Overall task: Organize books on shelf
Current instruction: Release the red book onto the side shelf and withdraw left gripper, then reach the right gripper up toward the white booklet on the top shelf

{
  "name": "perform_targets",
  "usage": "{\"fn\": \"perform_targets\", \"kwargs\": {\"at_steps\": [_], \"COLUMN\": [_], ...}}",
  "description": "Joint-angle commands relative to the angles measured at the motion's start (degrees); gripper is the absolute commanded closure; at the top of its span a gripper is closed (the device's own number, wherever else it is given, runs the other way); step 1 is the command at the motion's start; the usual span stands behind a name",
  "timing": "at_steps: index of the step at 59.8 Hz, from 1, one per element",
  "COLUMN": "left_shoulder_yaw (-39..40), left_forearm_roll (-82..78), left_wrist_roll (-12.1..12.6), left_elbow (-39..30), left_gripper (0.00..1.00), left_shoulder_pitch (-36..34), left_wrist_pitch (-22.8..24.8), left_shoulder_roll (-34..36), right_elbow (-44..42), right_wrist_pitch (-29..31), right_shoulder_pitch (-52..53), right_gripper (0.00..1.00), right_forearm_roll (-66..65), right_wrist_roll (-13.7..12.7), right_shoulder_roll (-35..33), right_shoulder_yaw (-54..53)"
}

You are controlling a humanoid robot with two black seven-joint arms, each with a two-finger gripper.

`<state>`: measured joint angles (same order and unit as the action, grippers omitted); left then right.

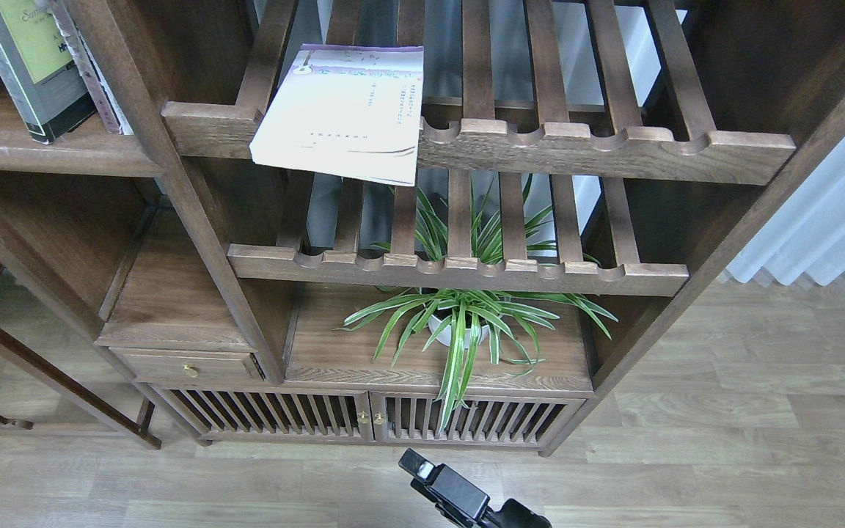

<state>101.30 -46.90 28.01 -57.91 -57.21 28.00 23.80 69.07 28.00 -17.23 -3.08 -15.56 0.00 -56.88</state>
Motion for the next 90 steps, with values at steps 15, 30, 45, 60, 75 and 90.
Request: {"fn": "perform_targets", "kwargs": {"at_steps": [15, 30, 45, 60, 75, 90], "left_shoulder_yaw": [-1.7, -0.8, 6.1, 12.1, 12.5, 10.7], "left_forearm_roll": [0.7, 4.5, 10.8, 20.4, 30.3, 37.8], "left_wrist_roll": [0.0, 0.0, 0.0, 0.0, -0.2, -0.8], "left_elbow": [0.1, -2.6, -10.0, -16.4, -19.7, -21.9], "left_gripper": [0.66, 0.65, 0.66, 0.66, 0.66, 0.49], "left_shoulder_pitch": [2.7, 6.0, 14.8, 25.1, 37.9, 48.9], "left_wrist_pitch": [0.0, 0.0, 0.0, 0.0, 0.0, 0.0], "left_shoulder_roll": [-0.4, 0.1, 1.7, 1.4, 1.0, -2.3], "right_elbow": [0.1, 0.0, 0.0, 0.1, 0.5, 3.6], "right_wrist_pitch": [0.0, 0.0, 0.0, 0.0, 0.0, 0.0], "right_shoulder_pitch": [0.0, 0.0, 0.0, 0.2, 0.6, 1.8], "right_gripper": [0.00, 0.00, 0.00, 0.00, 0.00, 0.00], "right_forearm_roll": [0.0, 0.0, 0.2, 0.4, 0.6, 1.6], "right_wrist_roll": [0.1, 0.1, 0.4, 0.5, 0.8, 3.3], "right_shoulder_roll": [0.0, 0.0, 0.0, 0.0, 0.0, 0.0], "right_shoulder_yaw": [-0.2, -0.2, -0.6, -0.6, -1.2, -2.3]}}
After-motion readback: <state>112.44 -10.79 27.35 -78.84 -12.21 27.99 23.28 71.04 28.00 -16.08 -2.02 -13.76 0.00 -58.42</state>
